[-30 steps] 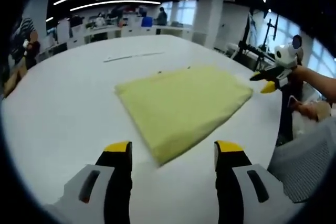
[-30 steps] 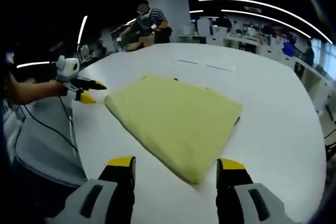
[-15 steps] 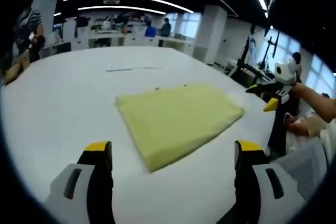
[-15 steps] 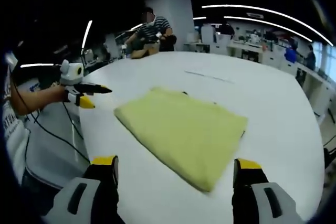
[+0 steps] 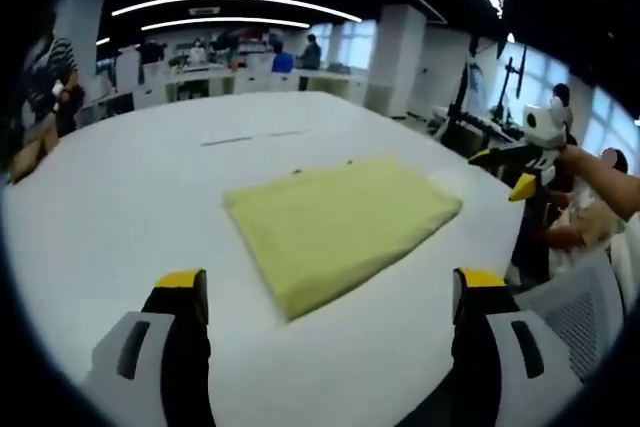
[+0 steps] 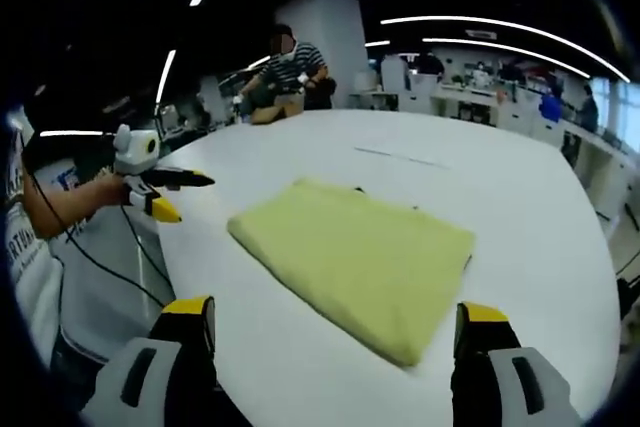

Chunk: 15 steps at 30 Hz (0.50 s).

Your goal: Fold the garment on the visible template until the final outline fits inside the template.

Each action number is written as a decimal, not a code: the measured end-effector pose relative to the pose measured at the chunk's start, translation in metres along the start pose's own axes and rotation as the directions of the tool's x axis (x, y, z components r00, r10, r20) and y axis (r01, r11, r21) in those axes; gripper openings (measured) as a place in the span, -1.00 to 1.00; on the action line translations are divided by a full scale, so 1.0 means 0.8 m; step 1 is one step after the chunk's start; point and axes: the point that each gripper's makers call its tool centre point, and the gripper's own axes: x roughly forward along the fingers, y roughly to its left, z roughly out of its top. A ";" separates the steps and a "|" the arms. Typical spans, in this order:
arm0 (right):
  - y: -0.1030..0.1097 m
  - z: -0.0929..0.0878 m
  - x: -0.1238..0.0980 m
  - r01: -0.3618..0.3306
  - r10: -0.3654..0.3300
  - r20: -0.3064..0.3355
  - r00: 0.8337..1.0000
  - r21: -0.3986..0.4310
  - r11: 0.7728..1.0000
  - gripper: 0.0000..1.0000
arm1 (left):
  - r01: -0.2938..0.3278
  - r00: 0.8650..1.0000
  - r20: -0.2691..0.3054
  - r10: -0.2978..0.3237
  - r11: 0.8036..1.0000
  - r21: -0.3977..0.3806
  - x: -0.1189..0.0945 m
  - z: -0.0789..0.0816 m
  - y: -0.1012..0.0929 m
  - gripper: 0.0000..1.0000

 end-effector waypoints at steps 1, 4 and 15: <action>0.001 0.000 0.000 0.001 -0.001 0.000 1.000 -0.004 1.000 0.98 | -0.005 1.000 -0.001 0.005 1.000 0.003 -0.001 0.000 0.001 0.98; 0.001 -0.003 0.000 0.006 -0.006 -0.009 1.000 -0.010 1.000 0.98 | -0.021 1.000 0.004 0.021 1.000 0.016 -0.004 0.002 0.002 0.98; -0.003 -0.009 -0.002 0.022 -0.022 -0.012 1.000 -0.011 1.000 0.98 | -0.025 1.000 -0.011 0.025 0.999 0.022 -0.007 -0.006 0.000 0.94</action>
